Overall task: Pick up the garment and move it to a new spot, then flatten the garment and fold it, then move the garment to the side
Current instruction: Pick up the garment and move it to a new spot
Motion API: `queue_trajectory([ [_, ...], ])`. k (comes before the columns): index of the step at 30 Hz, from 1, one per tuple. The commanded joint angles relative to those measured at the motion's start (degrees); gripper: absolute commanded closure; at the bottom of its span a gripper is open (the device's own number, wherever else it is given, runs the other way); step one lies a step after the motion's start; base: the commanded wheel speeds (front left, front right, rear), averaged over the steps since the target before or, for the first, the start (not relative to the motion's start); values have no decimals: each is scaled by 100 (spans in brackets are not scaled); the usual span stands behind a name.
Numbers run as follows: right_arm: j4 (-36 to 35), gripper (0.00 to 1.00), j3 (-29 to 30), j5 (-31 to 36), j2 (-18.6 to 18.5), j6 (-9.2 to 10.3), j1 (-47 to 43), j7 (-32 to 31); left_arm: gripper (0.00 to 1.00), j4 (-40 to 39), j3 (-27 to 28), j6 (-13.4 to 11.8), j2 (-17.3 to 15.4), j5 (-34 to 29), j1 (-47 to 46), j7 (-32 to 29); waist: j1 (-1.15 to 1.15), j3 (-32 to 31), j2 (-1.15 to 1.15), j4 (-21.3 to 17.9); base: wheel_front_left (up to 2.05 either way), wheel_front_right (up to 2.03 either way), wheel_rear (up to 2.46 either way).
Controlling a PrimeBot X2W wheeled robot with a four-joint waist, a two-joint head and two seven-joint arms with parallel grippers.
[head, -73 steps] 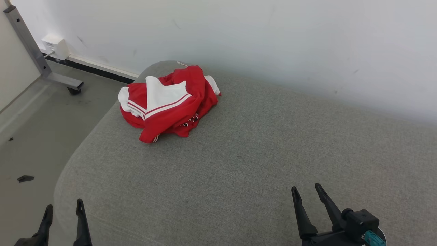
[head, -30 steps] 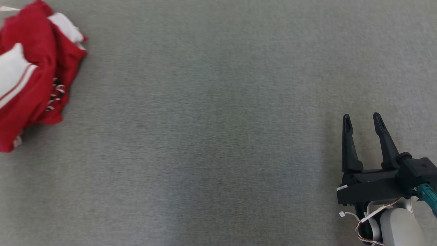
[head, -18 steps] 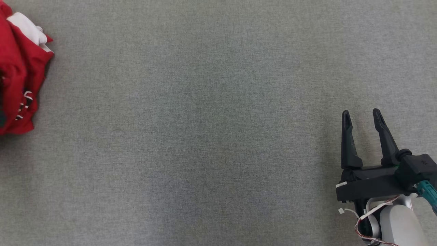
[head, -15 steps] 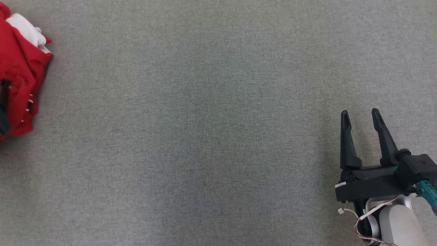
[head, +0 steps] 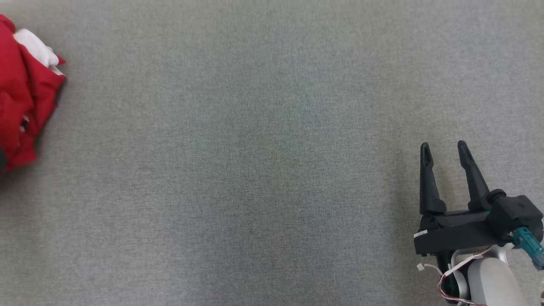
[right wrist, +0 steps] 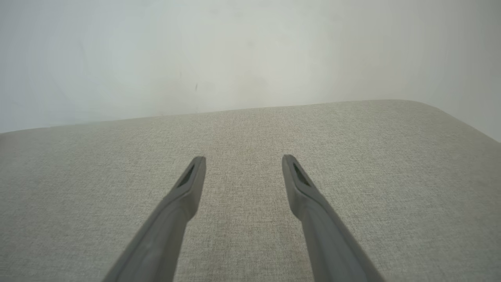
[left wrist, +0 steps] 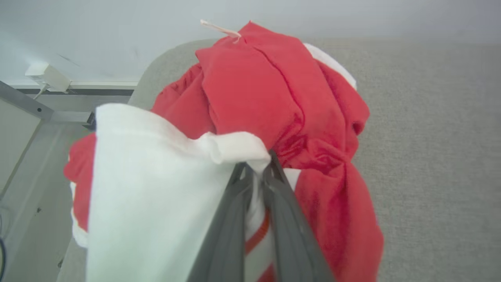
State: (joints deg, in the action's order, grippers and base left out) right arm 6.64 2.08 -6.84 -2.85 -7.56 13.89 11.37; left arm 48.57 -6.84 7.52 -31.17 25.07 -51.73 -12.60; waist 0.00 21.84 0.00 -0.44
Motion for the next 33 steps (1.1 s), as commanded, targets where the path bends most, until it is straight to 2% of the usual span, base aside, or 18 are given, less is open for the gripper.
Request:
queue_trajectory([
  [1,32,0,-17,-45,-5,14,-53,39,100,-28,-8,-13,-64,-37,-106,135,0,-124,0,18,0,0,0],
  [3,148,0,-55,-128,-6,14,-94,85,100,-159,-37,-13,-123,-105,-260,545,0,-317,0,37,0,0,0],
  [8,383,0,-114,-256,-7,14,-143,186,100,-538,-151,-41,-181,-316,-573,1064,0,-677,0,30,0,0,0],
  [15,665,0,-186,-460,-6,14,-245,295,100,-1402,-401,-40,-52,-492,-1253,1272,0,-1080,0,-143,0,0,0],
  [19,756,0,-240,-565,-7,14,-248,333,100,-1777,-572,-19,150,-388,-1538,1131,0,-1177,0,-310,0,0,0],
  [25,893,0,-347,-724,-7,14,-260,385,100,-2447,-951,-12,570,-131,-1869,838,0,-1231,0,-787,0,0,0],
  [33,852,0,-496,-990,-6,14,-328,378,100,-2865,-1385,-20,1096,110,-1441,794,0,-1150,0,-1395,0,0,0],
])
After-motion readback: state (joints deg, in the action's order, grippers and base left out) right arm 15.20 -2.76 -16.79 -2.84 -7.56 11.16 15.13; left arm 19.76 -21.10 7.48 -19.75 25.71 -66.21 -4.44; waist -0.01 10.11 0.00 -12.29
